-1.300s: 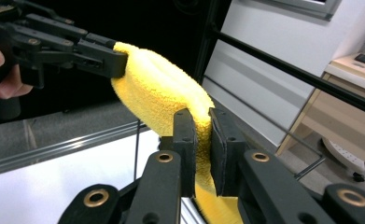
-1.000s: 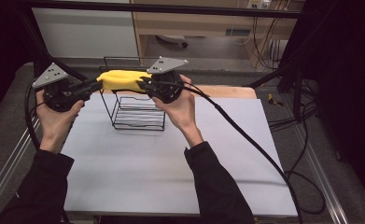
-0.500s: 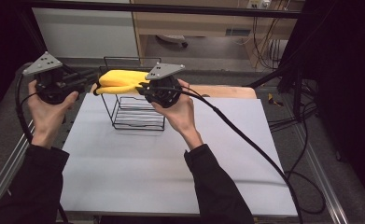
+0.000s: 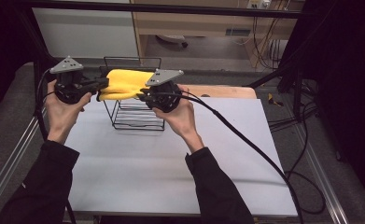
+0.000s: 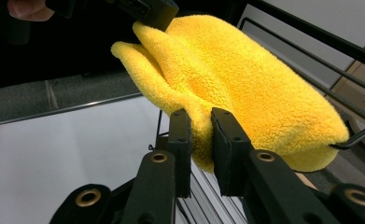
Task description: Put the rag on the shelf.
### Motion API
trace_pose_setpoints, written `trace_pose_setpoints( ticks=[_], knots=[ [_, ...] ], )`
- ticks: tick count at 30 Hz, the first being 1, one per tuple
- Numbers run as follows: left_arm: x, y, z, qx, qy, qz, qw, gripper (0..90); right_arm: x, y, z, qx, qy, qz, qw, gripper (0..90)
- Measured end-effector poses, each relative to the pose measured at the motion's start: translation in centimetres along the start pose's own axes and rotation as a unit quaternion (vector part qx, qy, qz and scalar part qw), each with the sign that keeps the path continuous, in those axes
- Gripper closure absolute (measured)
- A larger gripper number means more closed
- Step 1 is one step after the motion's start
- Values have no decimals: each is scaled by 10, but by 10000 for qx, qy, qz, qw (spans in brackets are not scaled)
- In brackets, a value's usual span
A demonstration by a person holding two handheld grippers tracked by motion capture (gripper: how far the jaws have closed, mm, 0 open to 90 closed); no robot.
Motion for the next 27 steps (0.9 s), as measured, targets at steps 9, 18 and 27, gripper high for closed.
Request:
trace_pose_setpoints(
  ticks=[9, 18, 27],
  knots=[
    [14, 2, 11, 66, 190, 17, 9998, 899, 9, 2, 9, -117, 122, 78, 9998, 697],
    [25, 1, 24, 78, 295, 32, 9995, 899, 12, 1, 13, -333, 55, 444, 9984, 820],
    [30, 0, 39, 21, 315, 30, 9995, 899, 27, -10, 35, -188, 216, 970, 9949, 894]
  ],
)
Point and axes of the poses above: each handheld gripper's, and its own axes: z roughly forward along the jaws, x roughly out of its underside, y roughly to its left, the point moved 6 cm from there along z, roughly forward along the jaws, and after that the axes turned 15 degrees about y, right-handed, at the moved point
